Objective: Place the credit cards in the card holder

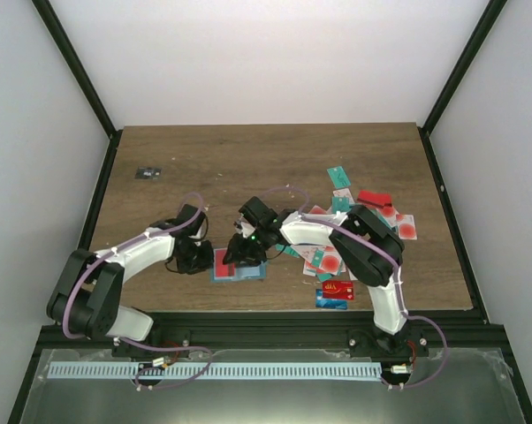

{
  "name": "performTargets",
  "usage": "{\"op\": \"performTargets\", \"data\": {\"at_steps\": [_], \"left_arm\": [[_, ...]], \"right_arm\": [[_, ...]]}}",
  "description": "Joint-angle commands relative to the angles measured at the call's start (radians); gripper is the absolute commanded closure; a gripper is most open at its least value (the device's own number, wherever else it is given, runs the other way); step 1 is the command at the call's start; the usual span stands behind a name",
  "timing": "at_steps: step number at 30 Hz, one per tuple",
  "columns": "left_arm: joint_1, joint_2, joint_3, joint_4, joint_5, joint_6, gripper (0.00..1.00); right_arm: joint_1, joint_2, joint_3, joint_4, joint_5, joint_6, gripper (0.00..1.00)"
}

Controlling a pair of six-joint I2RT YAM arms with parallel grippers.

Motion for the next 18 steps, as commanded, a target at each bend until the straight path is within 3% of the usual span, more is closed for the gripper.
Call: {"op": "performTargets", "data": {"at_steps": [1, 6, 12, 18], "left_arm": [[-0.005, -0.041, 0.035, -0.060, -0.049, 0.006, 0.72], [-0.005, -0.075, 0.081, -0.111, -0.074, 0.009, 0.59], [-0.057, -0.124, 0.205, -0.218, -0.186, 0.022, 0.55], [-0.192, -0.114, 0.301, -0.190, -0.196, 0.004, 0.55]], "right_arm": [[0.011, -0.072, 0.064, -0.093, 0.029, -0.053, 0.54], [0.011, -0.145, 0.093, -0.206, 0.079, -0.093, 0.44], [-0.002, -0.320, 0.042, -0.393, 0.270, -0.104, 0.27], [-0.081, -0.553, -0.159, -0.583, 0.477, 0.006, 0.08]]}}
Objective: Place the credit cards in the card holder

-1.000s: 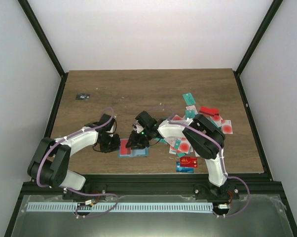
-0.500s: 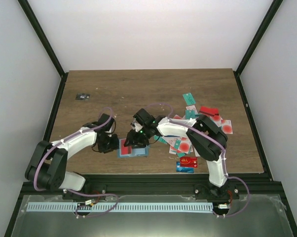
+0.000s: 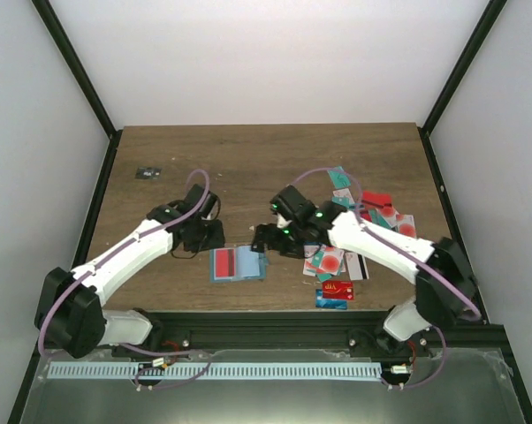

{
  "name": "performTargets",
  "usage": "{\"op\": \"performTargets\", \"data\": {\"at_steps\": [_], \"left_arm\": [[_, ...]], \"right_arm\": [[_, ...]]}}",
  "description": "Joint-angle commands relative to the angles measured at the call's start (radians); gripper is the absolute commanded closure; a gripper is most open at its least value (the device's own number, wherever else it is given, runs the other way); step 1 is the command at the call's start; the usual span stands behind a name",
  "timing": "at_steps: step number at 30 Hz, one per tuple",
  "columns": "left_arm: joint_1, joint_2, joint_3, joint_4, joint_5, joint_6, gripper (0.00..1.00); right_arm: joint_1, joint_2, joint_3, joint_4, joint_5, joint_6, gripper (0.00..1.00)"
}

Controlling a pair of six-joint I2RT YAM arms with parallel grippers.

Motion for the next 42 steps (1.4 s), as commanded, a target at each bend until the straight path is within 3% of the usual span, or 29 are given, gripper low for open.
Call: {"op": "performTargets", "data": {"at_steps": [1, 3, 8, 14, 20, 42], "left_arm": [[-0.105, 0.008, 0.062, 0.017, -0.022, -0.013, 0.55], [-0.157, 0.032, 0.085, 0.064, -0.006, -0.021, 0.55], [-0.276, 0.149, 0.157, 0.191, 0.071, 0.004, 0.55], [-0.343, 0.313, 0.267, 0.243, 0.137, 0.034, 0.56], [-0.373, 0.406, 0.336, 0.236, 0.182, 0.062, 0.58], [-0.382, 0.358, 0.231, 0.246, 0.174, 0.085, 0.59]], "right_arm": [[-0.070, -0.152, -0.138, -0.234, 0.211, 0.103, 0.05], [-0.099, -0.230, -0.213, -0.279, 0.248, 0.152, 0.00], [-0.184, -0.354, -0.376, -0.352, 0.289, 0.264, 0.00], [-0.271, -0.382, -0.461, -0.385, 0.297, 0.324, 0.00], [-0.278, -0.377, -0.503, -0.357, 0.311, 0.391, 0.00], [-0.298, -0.206, -0.585, -0.156, 0.237, 0.325, 0.00]]}}
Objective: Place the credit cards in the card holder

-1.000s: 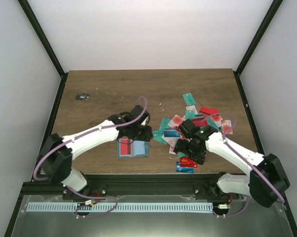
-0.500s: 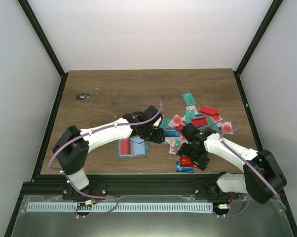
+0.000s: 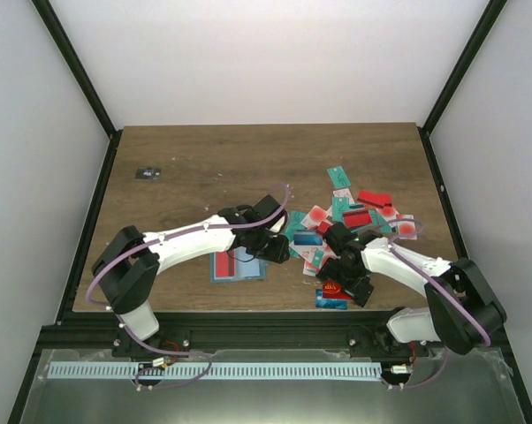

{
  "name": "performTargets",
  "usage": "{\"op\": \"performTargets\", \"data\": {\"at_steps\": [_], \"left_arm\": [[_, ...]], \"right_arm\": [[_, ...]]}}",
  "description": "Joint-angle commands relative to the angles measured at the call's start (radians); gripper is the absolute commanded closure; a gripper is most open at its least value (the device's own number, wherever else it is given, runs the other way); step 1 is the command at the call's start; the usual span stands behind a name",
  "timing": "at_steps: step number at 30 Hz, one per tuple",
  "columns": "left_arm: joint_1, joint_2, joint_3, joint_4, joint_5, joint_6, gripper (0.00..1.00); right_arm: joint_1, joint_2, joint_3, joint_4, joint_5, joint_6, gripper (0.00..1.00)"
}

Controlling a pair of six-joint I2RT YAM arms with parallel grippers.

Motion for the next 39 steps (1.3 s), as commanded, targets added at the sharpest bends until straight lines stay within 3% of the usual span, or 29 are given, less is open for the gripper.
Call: {"op": "performTargets", "data": {"at_steps": [1, 11, 15, 19, 27, 33, 39], "left_arm": [[-0.003, -0.041, -0.028, 0.020, 0.003, 0.010, 0.59], [-0.006, -0.051, -0.044, 0.025, 0.003, 0.013, 0.60], [-0.006, -0.060, -0.056, 0.026, -0.002, 0.012, 0.60], [-0.005, -0.065, -0.064, 0.027, 0.004, 0.013, 0.60], [-0.005, -0.075, -0.086, 0.031, 0.007, 0.011, 0.60], [-0.008, -0.090, -0.107, 0.069, 0.049, 0.014, 0.60], [-0.029, -0.060, -0.110, 0.118, 0.113, 0.038, 0.60]], "right_arm": [[-0.011, 0.061, -0.015, 0.082, -0.008, -0.048, 0.00], [0.018, 0.189, 0.001, 0.156, -0.069, -0.164, 0.01], [0.076, 0.243, 0.028, 0.178, -0.105, -0.175, 0.08], [0.147, 0.310, 0.088, 0.184, -0.121, -0.174, 0.13], [0.212, 0.411, 0.213, 0.203, -0.177, -0.229, 0.13], [0.213, 0.338, 0.255, 0.171, -0.176, -0.297, 0.11], [0.214, 0.144, 0.153, 0.127, -0.195, -0.217, 0.06]]}}
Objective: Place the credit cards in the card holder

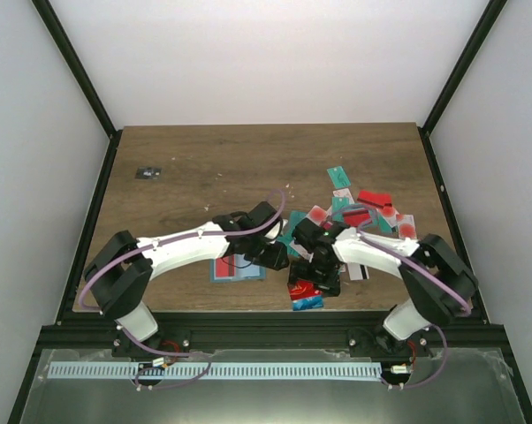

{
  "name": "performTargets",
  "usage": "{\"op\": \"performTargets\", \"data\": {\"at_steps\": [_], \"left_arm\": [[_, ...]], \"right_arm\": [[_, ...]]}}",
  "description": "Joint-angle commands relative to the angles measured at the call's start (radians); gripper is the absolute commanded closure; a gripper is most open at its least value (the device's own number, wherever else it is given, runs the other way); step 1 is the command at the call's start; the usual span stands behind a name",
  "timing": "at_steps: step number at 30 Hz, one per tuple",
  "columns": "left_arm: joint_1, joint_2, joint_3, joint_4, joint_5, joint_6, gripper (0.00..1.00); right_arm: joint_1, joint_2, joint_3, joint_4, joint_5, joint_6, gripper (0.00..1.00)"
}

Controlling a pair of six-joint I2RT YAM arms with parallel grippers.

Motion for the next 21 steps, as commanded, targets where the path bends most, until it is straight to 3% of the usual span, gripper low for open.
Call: {"op": "performTargets", "data": {"at_steps": [1, 10, 16, 21], "left_arm": [[-0.024, 0.014, -0.003, 0.065, 0.068, 0.031, 0.60], [-0.053, 0.148, 0.069, 0.095, 0.174, 0.090, 0.62], [-0.056, 0.233, 0.121, 0.065, 0.189, 0.135, 0.62], [-0.069, 0.289, 0.137, 0.050, 0.200, 0.157, 0.62]], "right_arm": [[0.009, -0.127, -0.085, 0.098, -0.024, 0.052, 0.05], [0.008, -0.329, -0.306, 0.233, -0.121, 0.306, 0.05], [0.009, -0.448, -0.474, 0.437, -0.178, 0.418, 0.07], [0.010, -0.486, -0.537, 0.495, -0.186, 0.469, 0.10]]}}
